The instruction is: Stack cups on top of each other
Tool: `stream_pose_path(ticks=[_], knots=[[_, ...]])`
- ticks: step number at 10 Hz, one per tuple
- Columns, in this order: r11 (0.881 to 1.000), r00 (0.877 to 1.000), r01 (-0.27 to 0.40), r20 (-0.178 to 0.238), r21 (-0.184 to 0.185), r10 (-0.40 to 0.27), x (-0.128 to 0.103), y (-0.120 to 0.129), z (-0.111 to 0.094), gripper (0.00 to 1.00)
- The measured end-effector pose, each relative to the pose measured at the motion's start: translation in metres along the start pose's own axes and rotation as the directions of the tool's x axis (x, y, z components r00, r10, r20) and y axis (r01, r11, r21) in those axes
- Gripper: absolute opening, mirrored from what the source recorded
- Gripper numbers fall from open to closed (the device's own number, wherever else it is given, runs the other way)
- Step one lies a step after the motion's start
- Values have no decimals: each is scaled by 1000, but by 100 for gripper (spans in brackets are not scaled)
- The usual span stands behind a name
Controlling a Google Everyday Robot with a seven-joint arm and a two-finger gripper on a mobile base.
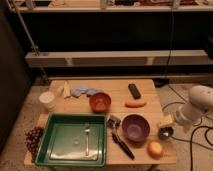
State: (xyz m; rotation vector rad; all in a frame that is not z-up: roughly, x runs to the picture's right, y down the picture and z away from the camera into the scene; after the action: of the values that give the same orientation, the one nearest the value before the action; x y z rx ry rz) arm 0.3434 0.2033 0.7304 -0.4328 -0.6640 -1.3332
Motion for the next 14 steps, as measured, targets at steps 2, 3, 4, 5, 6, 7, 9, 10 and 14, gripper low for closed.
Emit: stream_pose_path(ticks=[2, 3, 4, 5, 6, 7, 9, 10, 14], knots=[[1000, 1000, 4, -2, -1, -4, 2, -2, 0, 80], [1000, 1000, 2, -3, -1, -2, 1, -1, 0, 80], [1000, 1000, 1, -4, -1, -1, 2, -1, 0, 80], [1000, 1000, 2, -1, 0, -2, 2, -1, 1, 80], [1000, 1000, 6, 17, -1, -6, 4, -3, 3, 80], [1000, 999, 16, 39, -2, -16, 6, -7, 7, 80], [1000, 999, 19, 51, -4, -19, 6, -7, 9, 80], [1000, 999, 16, 51, -5, -16, 5, -5, 9, 80], [1000, 998, 20, 51, -5, -19, 6, -6, 9, 80]])
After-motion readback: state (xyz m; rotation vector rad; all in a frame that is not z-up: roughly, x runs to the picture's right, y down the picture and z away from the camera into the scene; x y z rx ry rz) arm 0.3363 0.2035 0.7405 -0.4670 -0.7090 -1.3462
